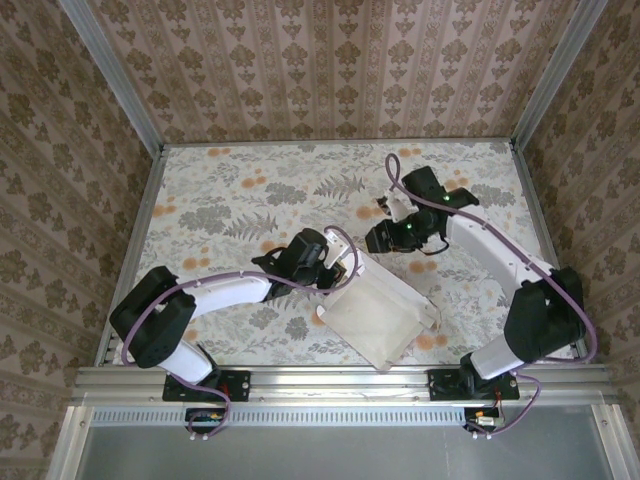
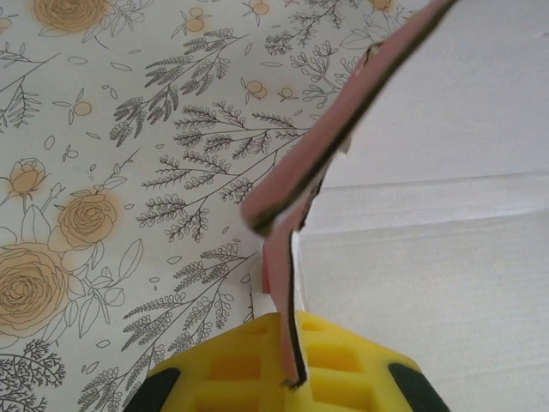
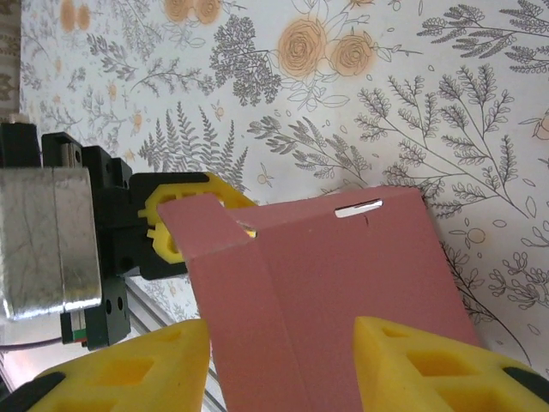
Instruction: Fold the paper box
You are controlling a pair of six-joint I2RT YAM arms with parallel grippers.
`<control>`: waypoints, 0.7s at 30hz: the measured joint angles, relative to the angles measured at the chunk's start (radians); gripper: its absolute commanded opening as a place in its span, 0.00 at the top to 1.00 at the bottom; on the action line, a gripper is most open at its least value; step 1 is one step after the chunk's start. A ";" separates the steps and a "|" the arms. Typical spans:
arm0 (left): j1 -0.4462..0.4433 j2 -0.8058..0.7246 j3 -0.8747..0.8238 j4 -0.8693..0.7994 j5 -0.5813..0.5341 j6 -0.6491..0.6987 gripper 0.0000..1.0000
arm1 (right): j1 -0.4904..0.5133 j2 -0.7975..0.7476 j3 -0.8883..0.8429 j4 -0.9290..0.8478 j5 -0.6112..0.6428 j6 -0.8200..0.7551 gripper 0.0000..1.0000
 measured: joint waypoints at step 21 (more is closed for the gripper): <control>0.000 0.049 0.129 -0.156 0.018 -0.001 1.00 | 0.431 -0.583 -0.342 0.105 0.500 0.229 0.81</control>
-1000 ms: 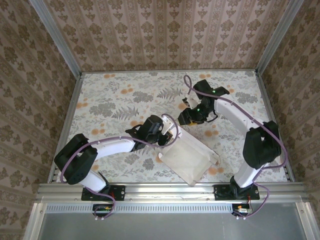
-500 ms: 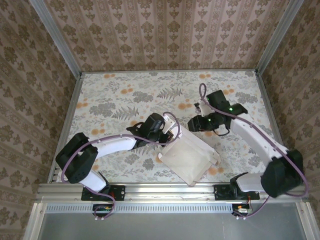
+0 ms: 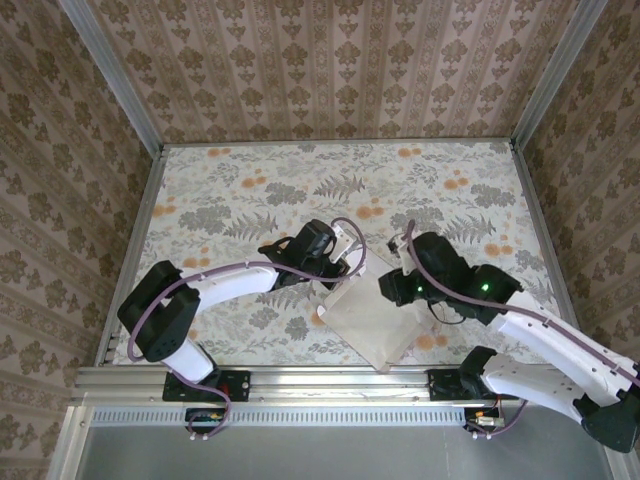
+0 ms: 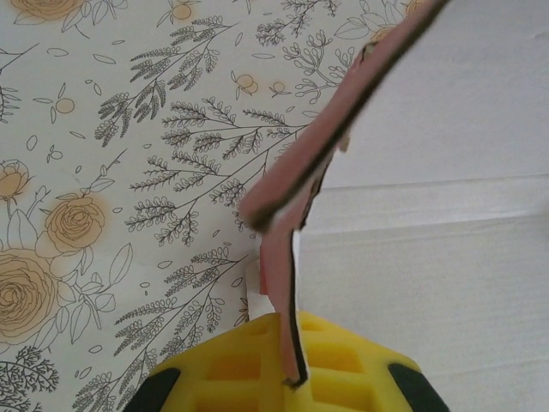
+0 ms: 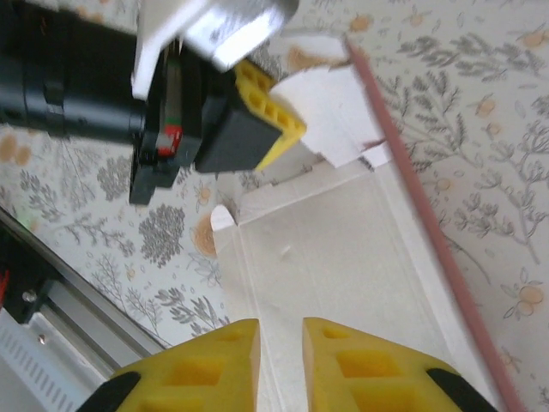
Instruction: Fold the paper box
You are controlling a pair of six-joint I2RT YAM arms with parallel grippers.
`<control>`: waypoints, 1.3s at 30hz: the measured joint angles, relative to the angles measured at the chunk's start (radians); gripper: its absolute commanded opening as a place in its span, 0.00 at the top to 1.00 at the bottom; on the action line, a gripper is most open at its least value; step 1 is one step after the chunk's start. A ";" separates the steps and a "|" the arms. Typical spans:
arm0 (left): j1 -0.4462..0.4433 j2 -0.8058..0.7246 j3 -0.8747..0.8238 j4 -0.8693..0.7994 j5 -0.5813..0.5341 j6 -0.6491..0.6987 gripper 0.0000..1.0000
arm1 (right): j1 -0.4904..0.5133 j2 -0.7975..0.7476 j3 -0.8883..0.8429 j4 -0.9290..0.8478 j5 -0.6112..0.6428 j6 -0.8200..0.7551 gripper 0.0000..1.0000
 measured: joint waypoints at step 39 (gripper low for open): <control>0.005 0.000 0.030 -0.063 0.035 -0.003 0.93 | 0.072 0.089 -0.082 0.157 0.035 0.092 0.82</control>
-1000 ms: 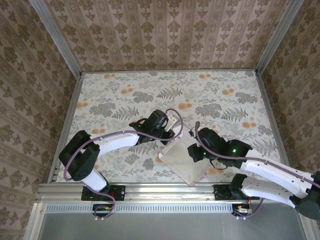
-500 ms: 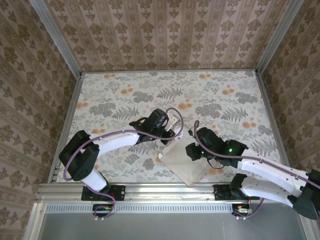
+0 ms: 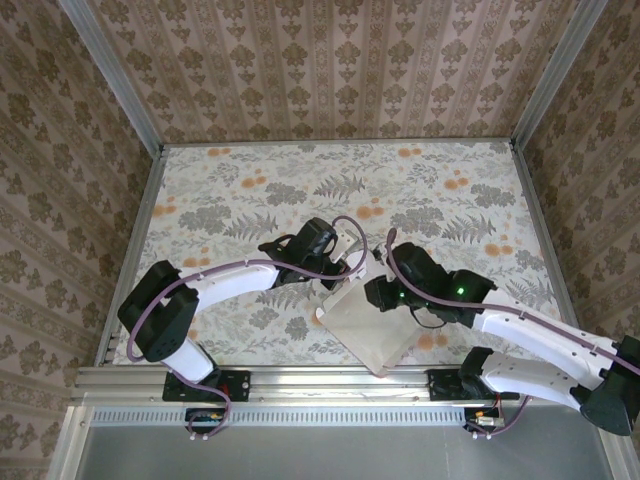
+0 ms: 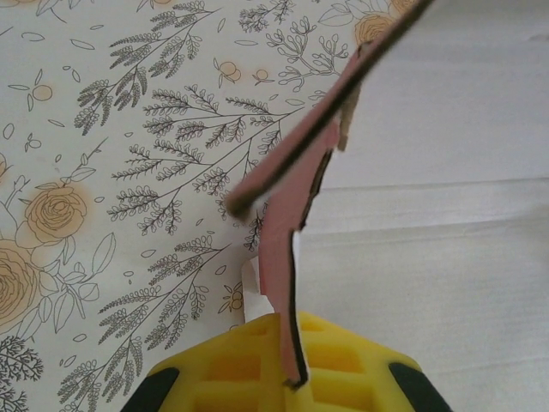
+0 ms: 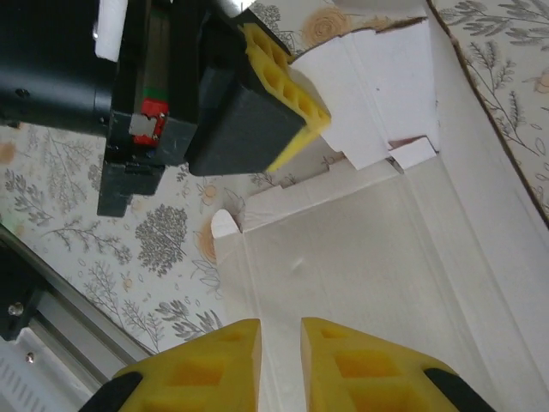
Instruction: Fold the paper box
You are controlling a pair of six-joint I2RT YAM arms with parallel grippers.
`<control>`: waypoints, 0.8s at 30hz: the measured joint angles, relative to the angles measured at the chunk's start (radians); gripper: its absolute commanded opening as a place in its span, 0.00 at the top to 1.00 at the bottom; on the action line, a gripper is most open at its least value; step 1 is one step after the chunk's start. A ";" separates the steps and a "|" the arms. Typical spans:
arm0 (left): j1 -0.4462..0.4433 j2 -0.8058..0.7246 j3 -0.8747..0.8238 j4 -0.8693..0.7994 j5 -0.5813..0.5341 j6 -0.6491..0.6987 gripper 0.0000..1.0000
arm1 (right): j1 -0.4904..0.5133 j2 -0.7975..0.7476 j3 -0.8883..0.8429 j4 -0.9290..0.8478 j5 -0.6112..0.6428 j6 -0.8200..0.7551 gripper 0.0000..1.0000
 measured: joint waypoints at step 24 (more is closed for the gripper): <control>0.041 0.000 0.086 -0.168 -0.097 -0.183 0.96 | 0.156 0.216 -0.312 0.210 0.147 0.176 0.96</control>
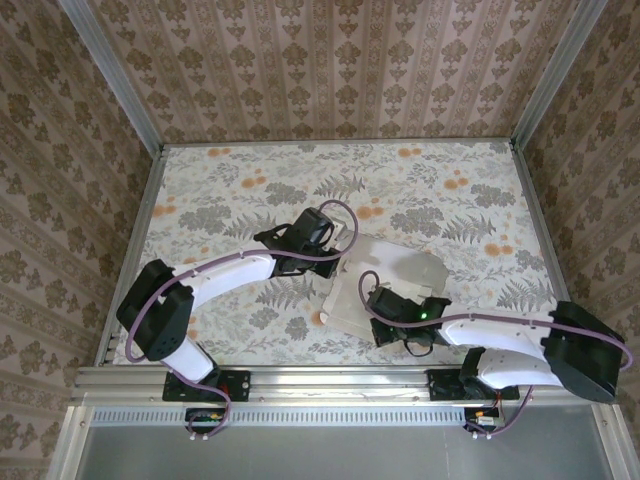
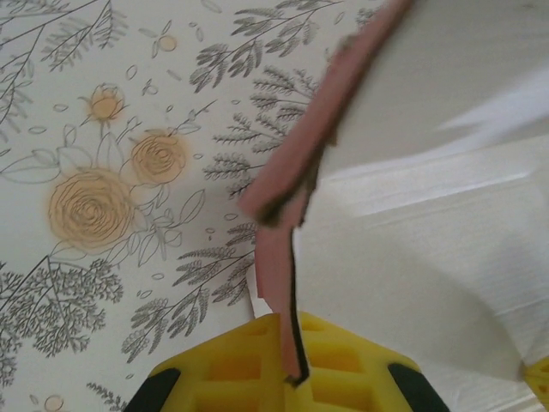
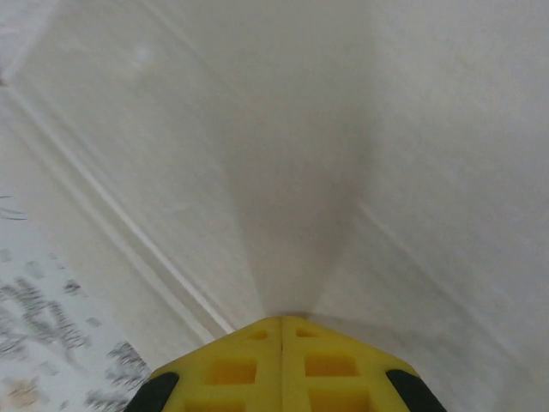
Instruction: Fold the paper box
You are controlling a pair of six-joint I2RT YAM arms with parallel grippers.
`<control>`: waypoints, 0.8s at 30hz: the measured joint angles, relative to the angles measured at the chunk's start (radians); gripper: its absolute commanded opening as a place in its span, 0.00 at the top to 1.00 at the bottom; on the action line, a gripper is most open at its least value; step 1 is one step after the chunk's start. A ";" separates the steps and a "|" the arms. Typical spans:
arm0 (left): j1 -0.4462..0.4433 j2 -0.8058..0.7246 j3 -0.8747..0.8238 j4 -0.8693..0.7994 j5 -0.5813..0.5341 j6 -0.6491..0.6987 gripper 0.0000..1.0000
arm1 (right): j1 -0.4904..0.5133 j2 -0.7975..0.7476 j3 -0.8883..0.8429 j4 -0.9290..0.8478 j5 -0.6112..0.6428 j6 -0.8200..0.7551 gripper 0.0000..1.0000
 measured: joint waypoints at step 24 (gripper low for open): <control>0.442 -0.222 -0.063 0.116 0.399 0.138 0.43 | 0.000 0.177 -0.009 0.385 -0.042 0.008 1.00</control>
